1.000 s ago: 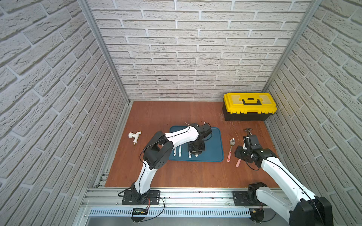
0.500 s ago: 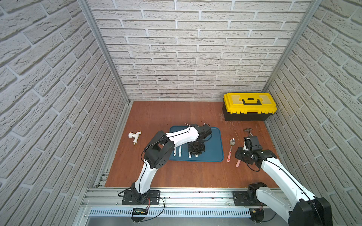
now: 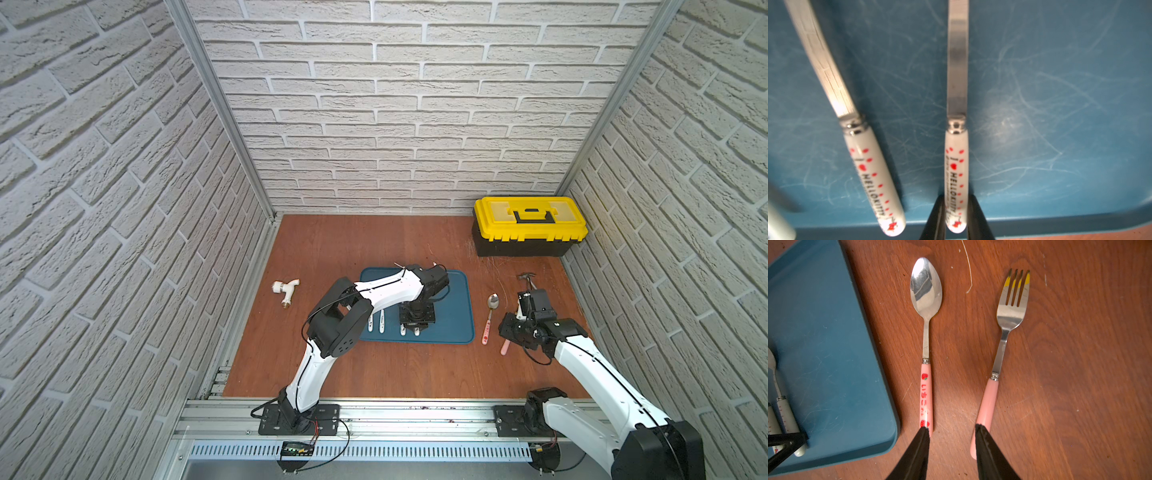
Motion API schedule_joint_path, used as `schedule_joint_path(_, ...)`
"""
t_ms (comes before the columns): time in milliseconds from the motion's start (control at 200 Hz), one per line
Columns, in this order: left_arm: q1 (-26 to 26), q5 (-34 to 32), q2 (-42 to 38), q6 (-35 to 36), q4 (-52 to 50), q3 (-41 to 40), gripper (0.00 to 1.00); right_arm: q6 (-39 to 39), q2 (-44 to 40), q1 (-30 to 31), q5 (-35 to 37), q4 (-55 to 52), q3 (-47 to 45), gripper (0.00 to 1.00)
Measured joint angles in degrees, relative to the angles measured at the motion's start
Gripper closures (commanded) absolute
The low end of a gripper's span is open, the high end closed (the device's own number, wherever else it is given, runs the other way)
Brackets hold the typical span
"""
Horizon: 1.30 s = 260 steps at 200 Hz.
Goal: Set the spoon and fork side by side
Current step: Place the spoon on the tray, then pick up the fork from the tray.
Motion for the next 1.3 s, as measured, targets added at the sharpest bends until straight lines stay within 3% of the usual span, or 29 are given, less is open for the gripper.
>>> schedule_joint_path(450, -0.22, 0.04, 0.0, 0.07, -0.37, 0.15, 0.66, -0.07, -0.13, -0.28, 0.04, 0.0, -0.02, 0.55)
schedule_joint_path(745, -0.24, -6.34, -1.14, 2.23, -6.75, 5.42, 0.55, 2.51, -0.13, -0.76, 5.55, -3.02, -0.04, 0.55)
schedule_joint_path(910, -0.24, -11.61, -10.29, 2.69, -8.87, 2.29, 0.53, 4.42, 1.16, -1.57, 7.17, -4.02, -0.04, 0.58)
schedule_joint_path(1105, 1.7, -14.47, -25.31, 3.23, -8.81, -6.12, 0.53, 5.53, 9.01, -1.6, 5.97, -3.85, -0.52, 0.64)
schedule_joint_path(1300, 5.33, -15.13, -29.0, 4.52, -7.87, -10.78, 0.53, 6.56, 14.32, -1.64, 4.46, -1.73, -0.63, 0.77)
